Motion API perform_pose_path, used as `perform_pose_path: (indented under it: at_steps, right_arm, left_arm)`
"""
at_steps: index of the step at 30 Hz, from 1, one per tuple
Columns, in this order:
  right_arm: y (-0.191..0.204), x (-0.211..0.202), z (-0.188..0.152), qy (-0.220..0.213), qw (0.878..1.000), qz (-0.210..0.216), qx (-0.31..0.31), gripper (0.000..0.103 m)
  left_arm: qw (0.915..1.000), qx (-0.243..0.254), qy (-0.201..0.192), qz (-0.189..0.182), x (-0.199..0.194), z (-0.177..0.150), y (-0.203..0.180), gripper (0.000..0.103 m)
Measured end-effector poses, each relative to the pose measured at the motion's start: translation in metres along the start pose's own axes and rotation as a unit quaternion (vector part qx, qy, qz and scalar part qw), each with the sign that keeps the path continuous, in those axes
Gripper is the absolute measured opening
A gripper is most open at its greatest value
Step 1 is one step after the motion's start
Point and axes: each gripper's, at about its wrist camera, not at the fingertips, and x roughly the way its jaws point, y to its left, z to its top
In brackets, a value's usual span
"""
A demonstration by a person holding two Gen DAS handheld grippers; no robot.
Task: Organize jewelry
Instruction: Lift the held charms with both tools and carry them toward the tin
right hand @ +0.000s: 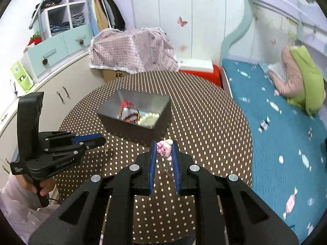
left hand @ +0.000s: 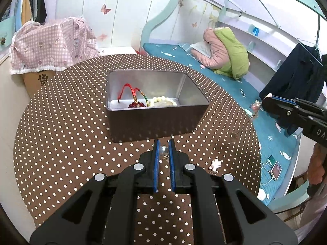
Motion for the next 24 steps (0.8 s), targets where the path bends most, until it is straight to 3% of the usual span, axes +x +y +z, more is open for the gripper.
perform_pose_path:
  at_steps: [2, 4, 7, 9, 15, 24]
  right_arm:
    - [0.003, 0.016, -0.007, 0.026, 0.999, 0.024, -0.013, 0.014]
    - [0.003, 0.048, -0.027, 0.1, 0.995, -0.01, -0.012, 0.014]
    - [-0.009, 0.075, -0.057, 0.163, 0.986, -0.048, 0.006, 0.013]
    - [-0.017, 0.069, -0.064, 0.156, 0.987, -0.034, 0.033, 0.014]
    - [-0.022, 0.061, -0.073, 0.153, 0.986, -0.044, 0.05, 0.014]
    - [-0.025, 0.069, -0.063, 0.146, 0.987, -0.026, 0.059, 0.008]
  left_arm:
    - [1.0, 0.0, -0.001, 0.0, -0.001, 0.0, 0.001, 0.009]
    - [1.0, -0.001, -0.001, 0.0, -0.002, 0.0, 0.003, 0.009]
    - [1.0, -0.004, 0.001, -0.002, -0.001, -0.003, 0.005, 0.009]
    - [1.0, -0.005, 0.004, -0.002, 0.0, -0.004, 0.006, 0.009]
    - [0.9999, -0.006, 0.007, -0.008, 0.004, -0.006, 0.004, 0.009]
    - [0.9999, -0.007, 0.007, -0.003, 0.005, -0.007, 0.003, 0.009]
